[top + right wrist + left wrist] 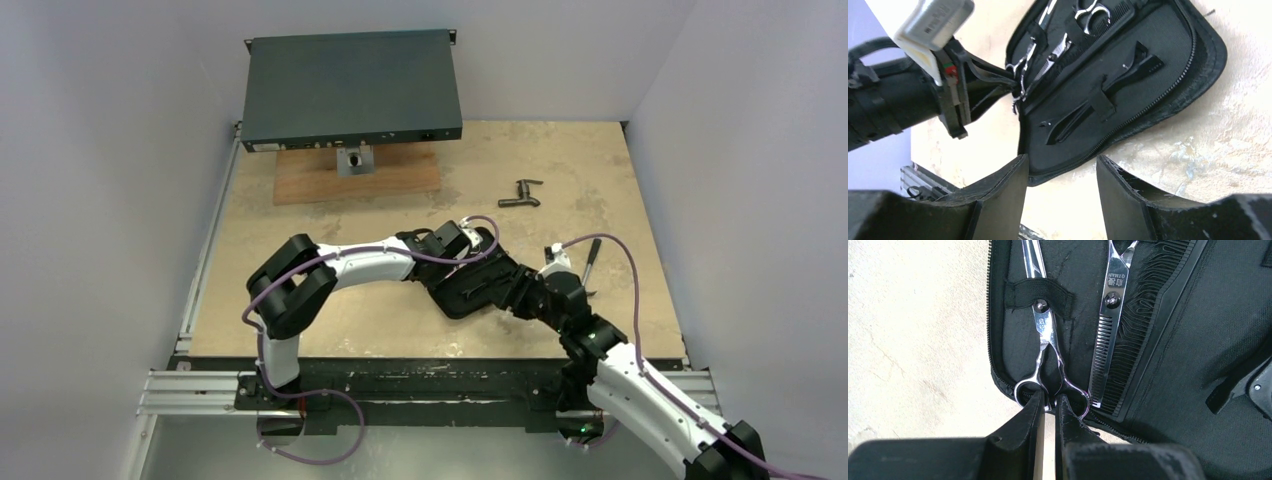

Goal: Sort the hair-cutting tools
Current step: Place the scissors in the hairdressing tool bag.

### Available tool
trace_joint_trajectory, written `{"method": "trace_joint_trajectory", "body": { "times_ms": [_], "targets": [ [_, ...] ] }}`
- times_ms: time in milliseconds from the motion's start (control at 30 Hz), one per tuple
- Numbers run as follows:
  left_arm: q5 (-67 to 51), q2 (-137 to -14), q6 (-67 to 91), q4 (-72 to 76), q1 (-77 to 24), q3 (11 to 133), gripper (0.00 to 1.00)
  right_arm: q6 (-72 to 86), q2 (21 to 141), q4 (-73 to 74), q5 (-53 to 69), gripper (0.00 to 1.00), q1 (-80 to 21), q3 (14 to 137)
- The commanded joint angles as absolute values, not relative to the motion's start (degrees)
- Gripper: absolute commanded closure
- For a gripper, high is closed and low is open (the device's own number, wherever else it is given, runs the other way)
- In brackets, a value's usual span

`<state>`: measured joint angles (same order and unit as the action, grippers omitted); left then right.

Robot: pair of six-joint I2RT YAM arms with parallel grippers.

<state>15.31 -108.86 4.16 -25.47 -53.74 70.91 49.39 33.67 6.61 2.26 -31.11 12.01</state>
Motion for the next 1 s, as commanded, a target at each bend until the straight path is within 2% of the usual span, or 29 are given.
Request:
{"method": "trace_joint_trajectory", "body": {
  "times_ms": [0,300,533,733,967],
  "targets": [
    [15.1,-110.4,8.4,-23.5,-52.7,67.2,1.00,48.2,34.4,7.9,-2.2,0.47,-31.2,16.6],
    [14.9,-108.7,10.8,-25.0,-53.1,66.3,1.00,43.6,50.2,-2.0,-10.2,0.45,-28.6,25.6],
    [12.6,-108.8,14.3,-25.7,-53.1,66.7,1.00,40.2,69.1,-13.5,-8.6,0.48,-21.8,29.8],
    [11.6,-108.8,16.5,-23.9,-53.4,65.0,1.00,41.4,78.2,-23.9,-9.4,0.48,-19.8,30.0],
    [10.8,-108.6,18.0,-23.6,-54.2,64.4,1.00,37.4,90.8,-25.9,-6.9,0.46,-19.9,38.2]
  ]
}}
